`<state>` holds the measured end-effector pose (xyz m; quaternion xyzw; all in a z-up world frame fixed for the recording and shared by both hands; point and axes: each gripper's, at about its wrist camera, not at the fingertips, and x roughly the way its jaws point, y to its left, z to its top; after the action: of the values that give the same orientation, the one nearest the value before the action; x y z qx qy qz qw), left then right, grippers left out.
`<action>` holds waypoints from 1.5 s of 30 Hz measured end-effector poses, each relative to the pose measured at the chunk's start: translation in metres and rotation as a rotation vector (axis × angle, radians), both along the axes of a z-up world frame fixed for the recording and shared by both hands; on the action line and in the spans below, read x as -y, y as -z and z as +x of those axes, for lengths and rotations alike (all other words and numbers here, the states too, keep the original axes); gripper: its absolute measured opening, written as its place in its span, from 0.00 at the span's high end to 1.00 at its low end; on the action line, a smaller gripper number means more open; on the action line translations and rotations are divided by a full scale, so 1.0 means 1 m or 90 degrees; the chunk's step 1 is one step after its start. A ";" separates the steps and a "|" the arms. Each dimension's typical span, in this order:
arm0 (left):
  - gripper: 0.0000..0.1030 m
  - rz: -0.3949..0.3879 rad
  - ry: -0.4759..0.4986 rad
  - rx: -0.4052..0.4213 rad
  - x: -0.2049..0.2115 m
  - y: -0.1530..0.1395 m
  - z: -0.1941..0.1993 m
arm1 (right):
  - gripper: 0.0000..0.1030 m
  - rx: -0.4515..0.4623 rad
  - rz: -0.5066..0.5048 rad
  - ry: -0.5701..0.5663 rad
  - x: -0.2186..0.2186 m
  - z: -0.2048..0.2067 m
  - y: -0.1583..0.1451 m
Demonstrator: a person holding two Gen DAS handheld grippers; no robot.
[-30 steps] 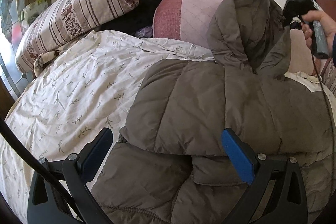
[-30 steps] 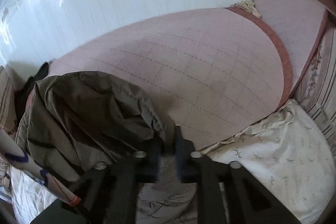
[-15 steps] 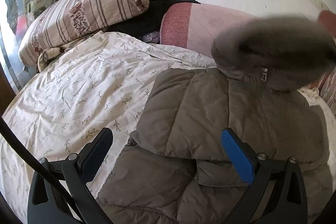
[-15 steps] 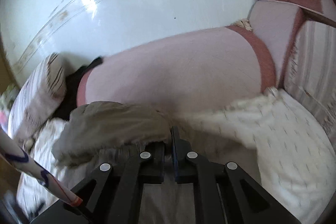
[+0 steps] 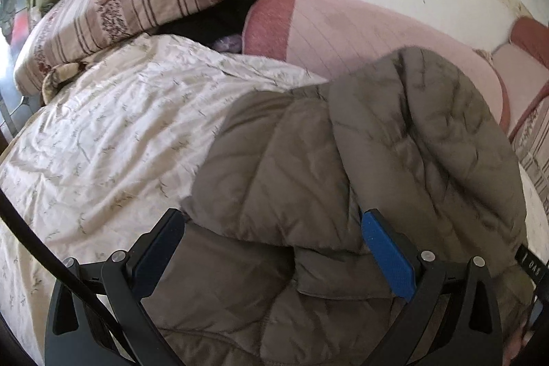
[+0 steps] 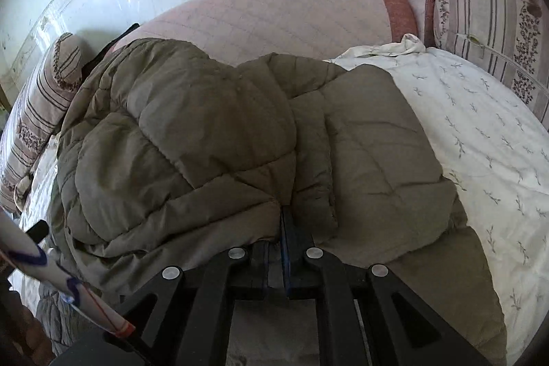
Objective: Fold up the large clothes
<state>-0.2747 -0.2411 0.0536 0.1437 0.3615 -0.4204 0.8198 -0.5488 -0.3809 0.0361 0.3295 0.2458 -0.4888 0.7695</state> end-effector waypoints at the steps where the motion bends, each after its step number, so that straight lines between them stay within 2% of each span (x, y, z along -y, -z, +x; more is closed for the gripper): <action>1: 0.00 0.009 0.005 -0.004 0.003 0.004 -0.001 | 0.90 0.001 0.001 -0.004 0.000 0.000 0.001; 4: 0.00 0.020 0.006 -0.002 0.007 0.008 -0.003 | 0.85 0.007 -0.002 -0.015 -0.001 -0.004 -0.001; 6: 0.00 0.018 0.009 0.000 0.007 0.007 -0.004 | 0.75 0.005 -0.006 -0.023 -0.005 -0.005 -0.005; 7: 0.00 0.017 0.008 0.001 0.007 0.007 -0.004 | 0.62 0.006 -0.010 -0.029 -0.007 -0.005 -0.008; 8: 0.00 0.016 0.007 0.003 0.006 0.006 -0.004 | 0.58 0.007 -0.014 -0.038 -0.010 -0.005 -0.011; 13: 0.00 0.009 0.000 -0.002 0.003 0.002 -0.001 | 0.57 -0.027 -0.035 -0.039 -0.025 -0.004 -0.024; 17: 0.00 0.002 -0.006 -0.014 0.002 0.001 0.001 | 0.57 0.034 -0.037 -0.020 -0.030 -0.018 -0.041; 21: 0.00 0.001 -0.007 -0.021 0.003 0.001 0.001 | 0.57 0.078 -0.077 -0.020 -0.033 -0.016 -0.061; 27: 0.00 -0.002 -0.011 -0.019 0.002 0.000 0.002 | 0.57 0.084 -0.111 -0.038 -0.018 0.000 -0.081; 30: 0.00 -0.008 -0.014 -0.024 0.000 -0.002 0.004 | 0.57 0.088 -0.108 -0.021 -0.001 0.000 -0.080; 34: 0.00 0.000 -0.010 -0.017 0.003 0.001 0.001 | 0.57 0.101 -0.107 -0.033 0.014 0.010 -0.073; 36: 0.00 0.003 -0.010 -0.011 0.004 0.001 0.000 | 0.57 0.067 -0.076 -0.056 0.020 0.024 -0.054; 38: 0.00 0.003 -0.010 -0.011 0.004 0.002 0.000 | 0.57 0.024 -0.014 -0.090 0.025 0.041 -0.023; 40: 0.00 0.006 -0.009 -0.013 0.005 0.003 0.001 | 0.57 -0.013 -0.010 -0.098 0.022 0.049 -0.005; 43: 0.00 0.008 -0.006 -0.015 0.006 0.004 0.002 | 0.55 -0.038 -0.037 -0.104 0.014 0.053 -0.011; 45: 0.00 0.006 -0.006 -0.012 0.006 0.003 0.002 | 0.55 -0.031 -0.043 -0.103 0.009 0.048 -0.020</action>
<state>-0.2730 -0.2469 0.0511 0.1419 0.3719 -0.4159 0.8177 -0.5008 -0.3895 0.0556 0.2704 0.2733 -0.4408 0.8111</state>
